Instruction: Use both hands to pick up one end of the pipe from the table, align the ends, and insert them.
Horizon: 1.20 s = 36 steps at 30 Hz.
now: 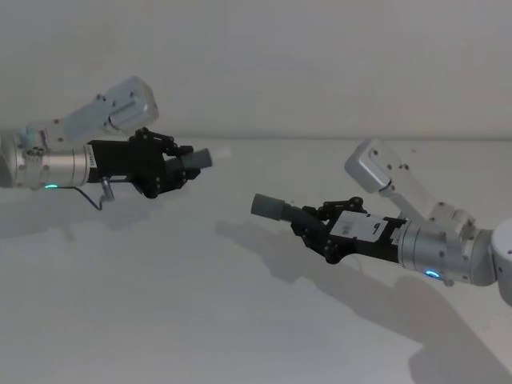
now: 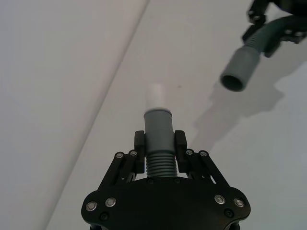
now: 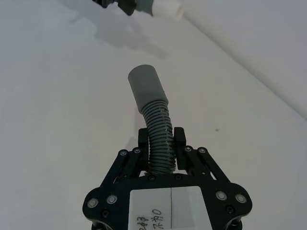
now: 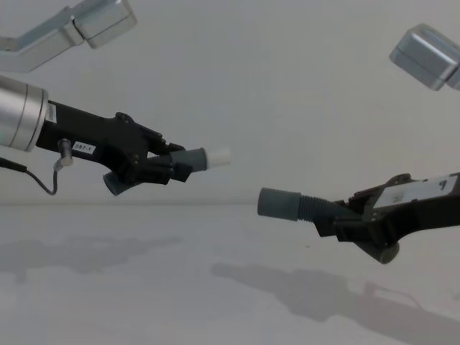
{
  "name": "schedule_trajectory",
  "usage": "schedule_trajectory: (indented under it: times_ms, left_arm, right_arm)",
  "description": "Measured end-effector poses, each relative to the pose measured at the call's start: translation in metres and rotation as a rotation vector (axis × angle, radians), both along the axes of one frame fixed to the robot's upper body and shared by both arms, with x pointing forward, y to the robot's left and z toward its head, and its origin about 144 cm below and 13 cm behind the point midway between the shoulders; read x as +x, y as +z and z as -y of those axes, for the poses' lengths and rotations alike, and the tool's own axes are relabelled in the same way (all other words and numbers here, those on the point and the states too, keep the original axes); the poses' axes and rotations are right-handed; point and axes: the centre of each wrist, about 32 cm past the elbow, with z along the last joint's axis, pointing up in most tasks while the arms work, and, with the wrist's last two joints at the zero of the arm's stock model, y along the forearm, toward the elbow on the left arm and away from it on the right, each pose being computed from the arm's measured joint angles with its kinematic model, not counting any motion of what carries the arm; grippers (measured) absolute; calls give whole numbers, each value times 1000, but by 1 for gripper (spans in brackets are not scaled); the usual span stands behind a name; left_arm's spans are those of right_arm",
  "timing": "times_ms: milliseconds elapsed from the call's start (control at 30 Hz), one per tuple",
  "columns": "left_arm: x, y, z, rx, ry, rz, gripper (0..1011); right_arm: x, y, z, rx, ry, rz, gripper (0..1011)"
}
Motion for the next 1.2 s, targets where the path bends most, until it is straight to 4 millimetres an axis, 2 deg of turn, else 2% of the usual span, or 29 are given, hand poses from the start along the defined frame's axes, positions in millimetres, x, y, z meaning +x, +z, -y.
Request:
schedule_trajectory:
  times_ms: [533, 1200]
  left_arm:
    - [3, 13, 2, 72, -147, 31, 352]
    - [3, 16, 2, 98, -187, 28, 352]
  right_arm:
    - [0, 2, -3, 21, 10, 17, 298]
    - [2, 2, -3, 39, 9, 18, 298]
